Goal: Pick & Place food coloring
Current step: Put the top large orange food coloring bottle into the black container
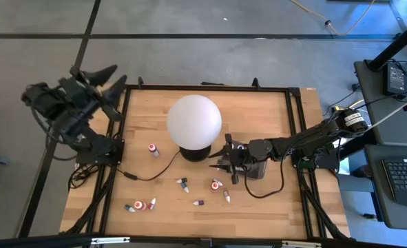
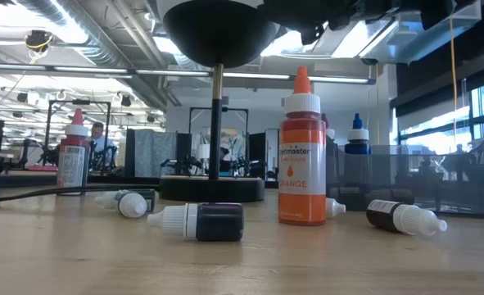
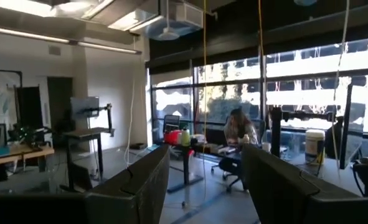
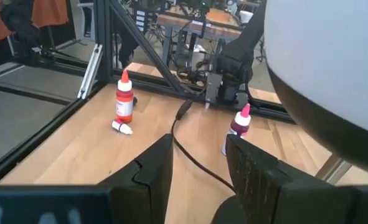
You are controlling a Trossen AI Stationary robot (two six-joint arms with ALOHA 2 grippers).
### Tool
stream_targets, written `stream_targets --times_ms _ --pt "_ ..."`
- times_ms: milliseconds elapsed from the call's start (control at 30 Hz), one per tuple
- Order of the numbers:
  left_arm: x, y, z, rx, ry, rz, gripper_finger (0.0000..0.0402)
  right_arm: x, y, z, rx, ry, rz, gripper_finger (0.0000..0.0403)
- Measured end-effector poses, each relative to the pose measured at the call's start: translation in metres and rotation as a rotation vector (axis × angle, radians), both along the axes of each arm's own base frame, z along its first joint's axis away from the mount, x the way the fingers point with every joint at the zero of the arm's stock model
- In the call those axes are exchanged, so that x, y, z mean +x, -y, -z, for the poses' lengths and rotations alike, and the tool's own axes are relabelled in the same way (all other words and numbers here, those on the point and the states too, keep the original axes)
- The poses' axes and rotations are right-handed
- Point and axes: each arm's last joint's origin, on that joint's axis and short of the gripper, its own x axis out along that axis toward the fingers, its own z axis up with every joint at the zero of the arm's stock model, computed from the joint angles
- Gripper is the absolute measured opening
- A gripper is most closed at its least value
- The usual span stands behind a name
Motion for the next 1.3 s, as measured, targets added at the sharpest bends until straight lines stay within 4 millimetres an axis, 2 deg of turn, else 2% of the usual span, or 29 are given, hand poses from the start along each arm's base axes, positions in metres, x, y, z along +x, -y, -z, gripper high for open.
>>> stream_targets --times_ms 200,367,533,633,700,833,933,1033,1300 --pt "0.025 0.019 0.029 0.090 -0.161 -0.023 0.0196 0.000 0.000 0.002 -0.007 -0.017 -0.001 0.0152" --pt "0.039 0.032 0.046 0.245 -0.133 0.056 0.0196 -0.001 0.000 0.004 -0.014 -0.043 -0.001 0.0152" --pt "0.053 0.047 0.062 0.394 -0.229 0.158 0.0196 -0.001 0.000 0.005 -0.015 -0.047 -0.001 0.0152" --pt "0.061 0.060 0.075 0.497 -0.263 0.342 0.0196 -0.001 0.000 0.005 -0.015 -0.046 -0.001 0.0152" --pt "0.064 0.068 0.081 0.570 -0.227 0.544 0.0196 -0.001 0.000 0.005 -0.013 -0.047 0.000 0.0152" --pt "0.059 0.076 0.080 0.682 -0.140 0.935 0.0196 -0.001 0.000 0.005 -0.009 -0.047 0.000 0.0152" --pt "0.053 0.070 0.072 0.621 -0.126 1.065 0.0196 -0.001 0.000 0.005 0.015 -0.052 0.005 0.0152" --pt "0.049 0.061 0.070 0.499 -0.188 1.146 0.0196 -0.001 0.000 0.005 0.033 -0.054 0.008 0.0152" --pt "0.046 0.044 0.092 0.223 -0.445 1.187 0.0196 -0.001 0.000 0.006 0.039 -0.061 0.010 0.0152"
